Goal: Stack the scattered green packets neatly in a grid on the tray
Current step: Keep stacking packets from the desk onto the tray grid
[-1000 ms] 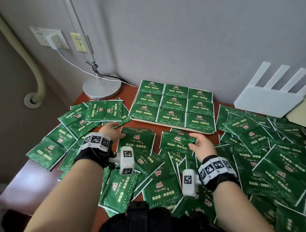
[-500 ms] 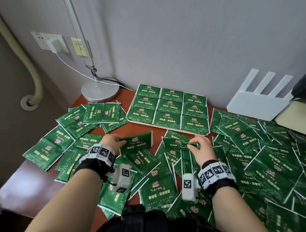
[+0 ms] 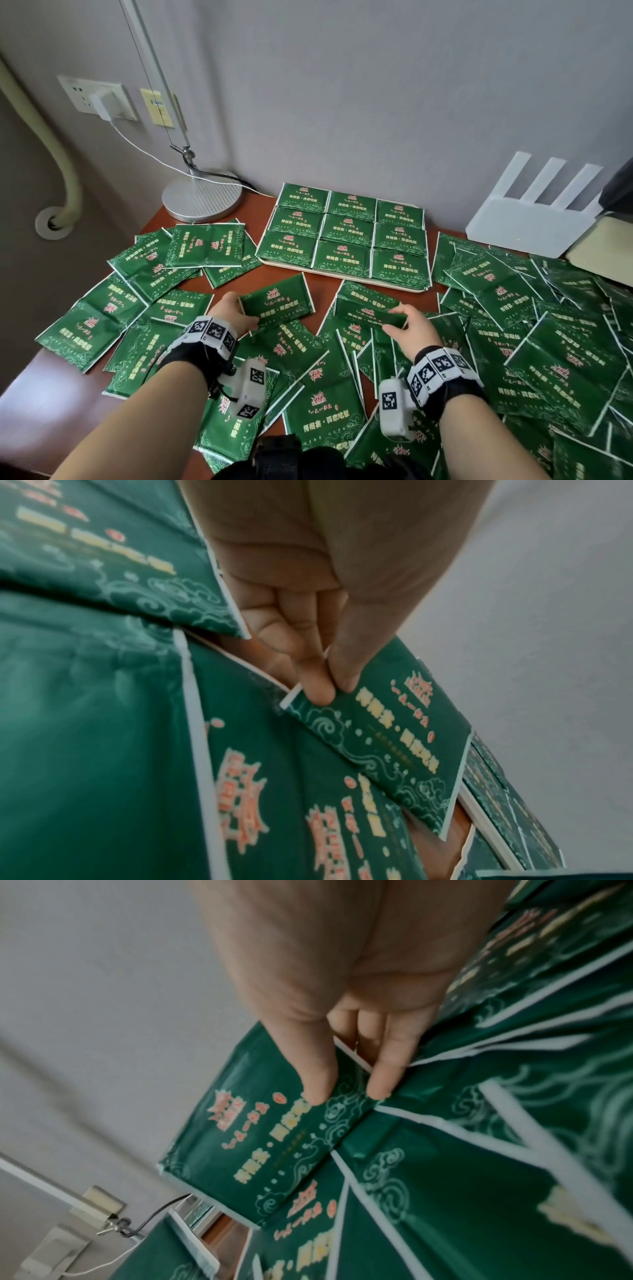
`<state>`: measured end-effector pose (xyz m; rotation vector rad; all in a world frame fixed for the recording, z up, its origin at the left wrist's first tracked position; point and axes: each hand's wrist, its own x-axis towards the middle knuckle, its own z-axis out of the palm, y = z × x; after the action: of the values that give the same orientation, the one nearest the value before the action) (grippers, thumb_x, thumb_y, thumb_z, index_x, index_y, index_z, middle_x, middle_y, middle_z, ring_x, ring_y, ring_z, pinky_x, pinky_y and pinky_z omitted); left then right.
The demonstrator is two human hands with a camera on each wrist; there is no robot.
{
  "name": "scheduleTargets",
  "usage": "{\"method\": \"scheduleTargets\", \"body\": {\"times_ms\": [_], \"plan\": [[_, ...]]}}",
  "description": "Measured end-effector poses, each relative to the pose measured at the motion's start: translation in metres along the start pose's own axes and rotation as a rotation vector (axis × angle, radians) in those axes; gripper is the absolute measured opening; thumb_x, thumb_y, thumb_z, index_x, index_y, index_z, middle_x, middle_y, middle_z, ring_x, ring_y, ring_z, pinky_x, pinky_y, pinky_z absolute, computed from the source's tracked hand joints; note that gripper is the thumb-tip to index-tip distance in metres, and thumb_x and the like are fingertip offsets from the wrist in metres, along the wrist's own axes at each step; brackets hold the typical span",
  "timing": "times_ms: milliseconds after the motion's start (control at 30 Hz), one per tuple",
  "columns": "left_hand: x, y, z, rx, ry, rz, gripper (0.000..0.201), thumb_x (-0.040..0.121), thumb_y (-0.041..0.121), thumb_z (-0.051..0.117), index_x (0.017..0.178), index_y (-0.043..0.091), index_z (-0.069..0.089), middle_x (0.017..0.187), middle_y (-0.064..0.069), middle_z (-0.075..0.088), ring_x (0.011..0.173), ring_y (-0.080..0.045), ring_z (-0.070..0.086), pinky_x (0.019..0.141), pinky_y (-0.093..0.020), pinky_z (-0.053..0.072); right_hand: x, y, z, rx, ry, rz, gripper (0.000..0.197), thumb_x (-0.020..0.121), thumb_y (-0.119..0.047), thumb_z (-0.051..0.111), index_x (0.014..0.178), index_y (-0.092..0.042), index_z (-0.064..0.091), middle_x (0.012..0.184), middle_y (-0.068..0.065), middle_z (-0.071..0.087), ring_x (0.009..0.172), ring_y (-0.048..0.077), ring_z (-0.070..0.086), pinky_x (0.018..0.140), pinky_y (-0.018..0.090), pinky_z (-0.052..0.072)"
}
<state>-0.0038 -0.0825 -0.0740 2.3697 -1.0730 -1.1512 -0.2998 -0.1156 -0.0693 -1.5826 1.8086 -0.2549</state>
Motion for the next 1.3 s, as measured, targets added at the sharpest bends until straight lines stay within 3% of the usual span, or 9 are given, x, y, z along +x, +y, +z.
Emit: {"method": "scheduleTargets", "body": {"times_ms": [67, 167, 300, 467, 633, 767, 967, 1167, 1300], "plan": [[0.003, -0.002, 0.004, 0.015, -0.044, 0.011, 0.048, 0.079, 0.012, 0.069, 0.123, 0.010, 0.047, 0.111, -0.008, 0.064, 0.093, -0.019, 0.064, 0.085, -0.036, 0.053, 0.003, 0.005, 0.001, 0.039, -0.004, 0.037, 0.030, 0.089, -0.020, 0.058, 0.117, -0.014, 0.050, 0.092, 0.005, 0.058, 0.070, 0.017, 0.053, 0.062, 0.026, 0.044], [0.010, 0.001, 0.003, -0.011, -0.053, 0.059, 0.035, 0.082, 0.013, 0.066, 0.115, 0.011, 0.055, 0.108, -0.005, 0.066, 0.093, -0.019, 0.064, 0.086, -0.036, 0.052, 0.008, 0.006, -0.004, 0.140, -0.009, 0.056, 0.026, 0.090, -0.020, 0.056, 0.114, -0.012, 0.050, 0.118, 0.010, 0.059, 0.099, 0.025, 0.059, 0.087, 0.037, 0.049], [0.022, 0.025, -0.018, -0.012, -0.021, 0.147, 0.021, 0.088, 0.017, 0.059, 0.108, 0.012, 0.057, 0.100, 0.002, 0.062, 0.085, -0.013, 0.059, 0.064, -0.019, 0.046, 0.023, -0.002, -0.030, 0.220, 0.042, 0.017, 0.047, 0.093, -0.023, 0.051, 0.136, -0.011, 0.038, 0.137, 0.005, 0.046, 0.122, 0.026, 0.048, 0.101, 0.041, 0.041], [0.058, 0.067, -0.048, -0.086, 0.060, 0.218, 0.019, 0.087, 0.018, 0.061, 0.105, 0.011, 0.061, 0.098, -0.001, 0.064, 0.082, -0.016, 0.058, 0.076, -0.026, 0.045, 0.064, -0.020, -0.075, 0.318, 0.177, -0.013, 0.049, 0.091, -0.021, 0.053, 0.137, -0.012, 0.036, 0.128, 0.009, 0.055, 0.104, 0.024, 0.058, 0.084, 0.037, 0.051], [0.112, 0.105, -0.053, -0.165, 0.080, 0.201, 0.022, 0.087, 0.017, 0.062, 0.107, 0.008, 0.063, 0.076, -0.007, 0.063, 0.049, -0.012, 0.052, 0.047, -0.018, 0.039, 0.120, -0.043, -0.113, 0.388, 0.264, -0.015, 0.037, 0.091, -0.012, 0.054, 0.127, -0.007, 0.045, 0.105, 0.009, 0.059, 0.089, 0.022, 0.056, 0.093, 0.044, 0.047], [0.154, 0.128, -0.051, -0.132, 0.078, 0.180, 0.027, 0.086, 0.011, 0.063, 0.111, 0.003, 0.061, 0.098, -0.014, 0.067, 0.074, -0.021, 0.058, 0.078, -0.028, 0.048, 0.179, -0.044, -0.122, 0.349, 0.285, 0.052, 0.038, 0.089, -0.014, 0.058, 0.124, -0.009, 0.046, 0.107, 0.016, 0.064, 0.095, 0.031, 0.061, 0.092, 0.050, 0.047], [0.198, 0.134, -0.047, -0.037, -0.005, 0.123, 0.029, 0.081, 0.014, 0.069, 0.107, 0.004, 0.059, 0.096, -0.007, 0.066, 0.088, -0.024, 0.063, 0.090, -0.035, 0.049, 0.243, -0.027, -0.105, 0.178, 0.244, 0.188, 0.048, 0.085, -0.015, 0.064, 0.129, -0.007, 0.046, 0.119, 0.015, 0.061, 0.107, 0.032, 0.058, 0.092, 0.035, 0.044], [0.206, 0.134, -0.046, -0.007, -0.055, 0.147, 0.015, 0.086, 0.012, 0.063, 0.099, 0.010, 0.056, 0.080, -0.002, 0.061, 0.065, -0.015, 0.055, 0.056, -0.023, 0.045, 0.261, -0.022, -0.097, 0.099, 0.239, 0.194, 0.046, 0.084, -0.020, 0.065, 0.125, -0.008, 0.048, 0.115, 0.014, 0.064, 0.108, 0.029, 0.058, 0.088, 0.030, 0.041], [0.207, 0.133, -0.045, -0.011, -0.035, 0.142, 0.012, 0.087, 0.010, 0.061, 0.098, 0.011, 0.056, 0.080, 0.000, 0.060, 0.068, -0.014, 0.054, 0.056, -0.023, 0.045, 0.267, -0.016, -0.099, 0.110, 0.290, 0.190, 0.038, 0.085, -0.012, 0.062, 0.122, -0.009, 0.052, 0.112, 0.012, 0.066, 0.099, 0.029, 0.062, 0.088, 0.032, 0.044]]}}
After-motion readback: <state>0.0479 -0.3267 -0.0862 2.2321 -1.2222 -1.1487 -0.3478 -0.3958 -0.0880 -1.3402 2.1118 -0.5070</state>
